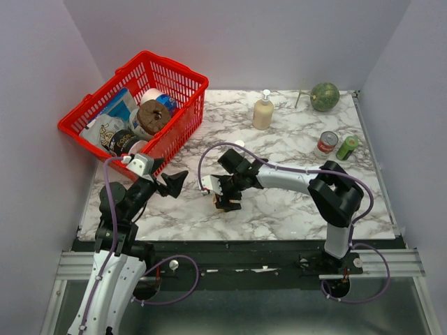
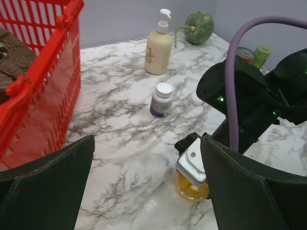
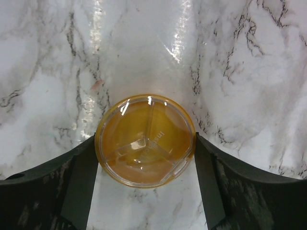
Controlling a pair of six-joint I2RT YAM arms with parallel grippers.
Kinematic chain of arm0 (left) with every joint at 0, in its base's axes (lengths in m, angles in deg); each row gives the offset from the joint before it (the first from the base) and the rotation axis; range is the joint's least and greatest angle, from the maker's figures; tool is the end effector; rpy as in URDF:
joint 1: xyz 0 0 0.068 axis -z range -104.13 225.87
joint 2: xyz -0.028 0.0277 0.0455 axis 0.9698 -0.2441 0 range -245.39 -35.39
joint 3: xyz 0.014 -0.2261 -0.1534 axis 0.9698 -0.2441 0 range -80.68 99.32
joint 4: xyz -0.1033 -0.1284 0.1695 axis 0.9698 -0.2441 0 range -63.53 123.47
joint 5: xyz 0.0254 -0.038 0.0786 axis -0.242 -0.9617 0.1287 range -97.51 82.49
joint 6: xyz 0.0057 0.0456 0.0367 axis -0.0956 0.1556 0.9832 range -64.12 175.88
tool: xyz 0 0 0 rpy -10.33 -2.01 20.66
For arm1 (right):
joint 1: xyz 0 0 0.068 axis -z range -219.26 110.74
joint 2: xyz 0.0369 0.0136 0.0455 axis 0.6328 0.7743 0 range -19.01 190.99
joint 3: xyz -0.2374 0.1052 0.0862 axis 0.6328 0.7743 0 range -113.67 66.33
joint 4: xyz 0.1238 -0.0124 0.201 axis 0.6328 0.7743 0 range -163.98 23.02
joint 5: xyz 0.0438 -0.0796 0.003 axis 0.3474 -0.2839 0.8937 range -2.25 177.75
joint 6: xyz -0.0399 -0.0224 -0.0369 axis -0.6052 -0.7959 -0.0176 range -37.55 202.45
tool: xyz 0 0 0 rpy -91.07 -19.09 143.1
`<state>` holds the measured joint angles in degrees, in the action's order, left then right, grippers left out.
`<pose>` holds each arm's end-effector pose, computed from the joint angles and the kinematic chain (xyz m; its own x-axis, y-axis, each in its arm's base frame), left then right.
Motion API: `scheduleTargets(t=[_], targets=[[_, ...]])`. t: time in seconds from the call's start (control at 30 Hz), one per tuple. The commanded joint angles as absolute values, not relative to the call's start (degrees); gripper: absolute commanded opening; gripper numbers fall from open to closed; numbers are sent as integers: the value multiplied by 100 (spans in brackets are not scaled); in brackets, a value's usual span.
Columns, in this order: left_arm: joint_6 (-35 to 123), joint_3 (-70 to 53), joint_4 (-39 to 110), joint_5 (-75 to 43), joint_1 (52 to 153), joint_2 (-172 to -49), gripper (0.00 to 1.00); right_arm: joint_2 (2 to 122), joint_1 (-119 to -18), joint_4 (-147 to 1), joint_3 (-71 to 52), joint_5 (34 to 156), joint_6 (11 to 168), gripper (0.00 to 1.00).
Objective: Sort the pills into containers
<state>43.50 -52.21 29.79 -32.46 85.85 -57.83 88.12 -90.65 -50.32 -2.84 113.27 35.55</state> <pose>0.0938 -0.0347 0.3017 -0.0832 -0.1827 -0.9796 0.5676 0.7993 -0.1973 0.2105 0.2929 0.1808 0.2332 -0.7641 -0.6015 -0.9700 -0.2267 -0.0881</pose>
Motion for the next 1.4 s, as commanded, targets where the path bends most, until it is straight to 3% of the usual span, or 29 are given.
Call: scheduleTargets(t=[0.0, 0.37, 0.5, 0.57, 0.8, 1.17, 1.23, 1.37], targets=[[2700, -5071, 3730, -4307, 8580, -6166, 99, 7674, -8901, -4893, 66, 12174, 3841, 61], [-535, -4974, 5209, -4723, 8580, -7282, 99, 6019, -7486, -4656, 226, 13872, 4984, 60], [-2389, -5483, 7539, -4654, 8712, -7862, 99, 5895, -7362, -4638, 6, 14338, 5317, 60], [-2856, -5651, 8012, -4435, 8913, -8109, 99, 5886, -7354, -4673, -134, 14707, 5484, 60], [-2348, -5379, 7539, -3556, 9783, -8294, 99, 5957, -7222, -5331, -434, 15252, 6958, 60], [-2991, -5441, 7583, -2527, 10215, -8523, 99, 6106, -6905, -7545, -372, 15543, 9456, 61], [-2579, -5301, 7478, -2631, 10242, -8496, 99, 6194, -6879, -7862, -372, 15560, 9851, 61], [265, -5071, 7013, -3255, 10294, -8041, 99, 6238, -6730, -8363, -215, 15622, 10494, 61]])
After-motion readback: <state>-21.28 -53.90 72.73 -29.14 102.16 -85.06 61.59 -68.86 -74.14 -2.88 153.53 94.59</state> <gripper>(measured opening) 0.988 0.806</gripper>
